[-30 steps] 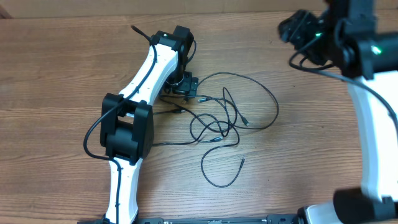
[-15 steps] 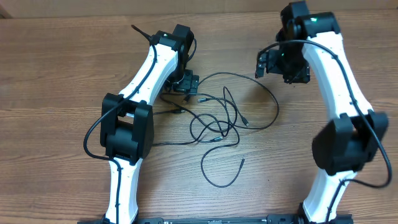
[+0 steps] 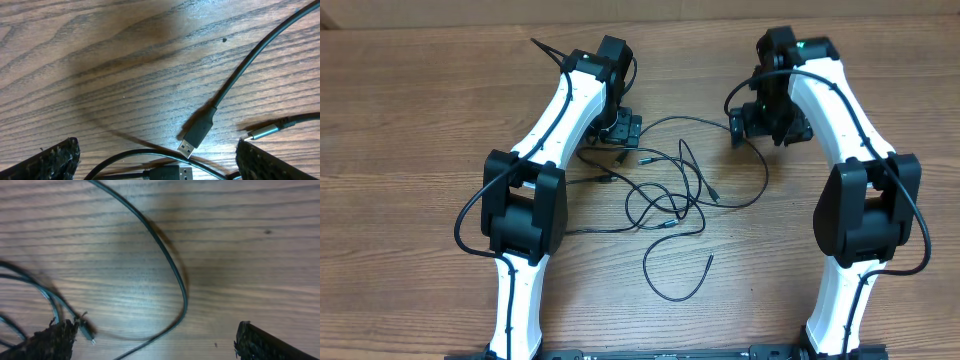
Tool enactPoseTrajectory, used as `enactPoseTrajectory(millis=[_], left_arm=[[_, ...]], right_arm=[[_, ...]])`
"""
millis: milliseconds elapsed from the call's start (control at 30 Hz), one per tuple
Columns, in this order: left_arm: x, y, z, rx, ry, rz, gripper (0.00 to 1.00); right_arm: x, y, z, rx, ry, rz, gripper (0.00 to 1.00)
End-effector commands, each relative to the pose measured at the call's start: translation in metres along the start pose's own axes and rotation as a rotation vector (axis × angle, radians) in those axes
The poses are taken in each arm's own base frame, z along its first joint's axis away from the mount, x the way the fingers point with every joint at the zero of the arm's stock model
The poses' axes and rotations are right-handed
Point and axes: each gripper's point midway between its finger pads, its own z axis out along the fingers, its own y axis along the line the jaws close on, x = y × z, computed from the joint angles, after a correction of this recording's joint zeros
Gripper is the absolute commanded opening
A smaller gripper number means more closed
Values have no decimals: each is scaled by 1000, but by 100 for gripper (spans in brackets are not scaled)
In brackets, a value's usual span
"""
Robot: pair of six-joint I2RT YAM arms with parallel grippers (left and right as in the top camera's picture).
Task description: Untangle cables
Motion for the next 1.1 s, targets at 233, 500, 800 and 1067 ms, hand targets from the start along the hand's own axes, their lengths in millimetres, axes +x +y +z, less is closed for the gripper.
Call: enactPoseTrajectory(millis=[233, 500, 800, 1067], left_arm=[[-4, -1, -1, 14, -8, -19, 100], [-4, -1, -1, 14, -9, -18, 100], [-4, -1, -1, 14, -9, -18, 100], [-4, -1, -1, 14, -8, -18, 100]], right_arm=[[21, -1, 57, -10, 56, -37, 98], [16, 5, 81, -43, 2, -59, 82], [15, 5, 83, -43, -3, -55, 4], [2, 4, 70, -41, -42, 33, 4]])
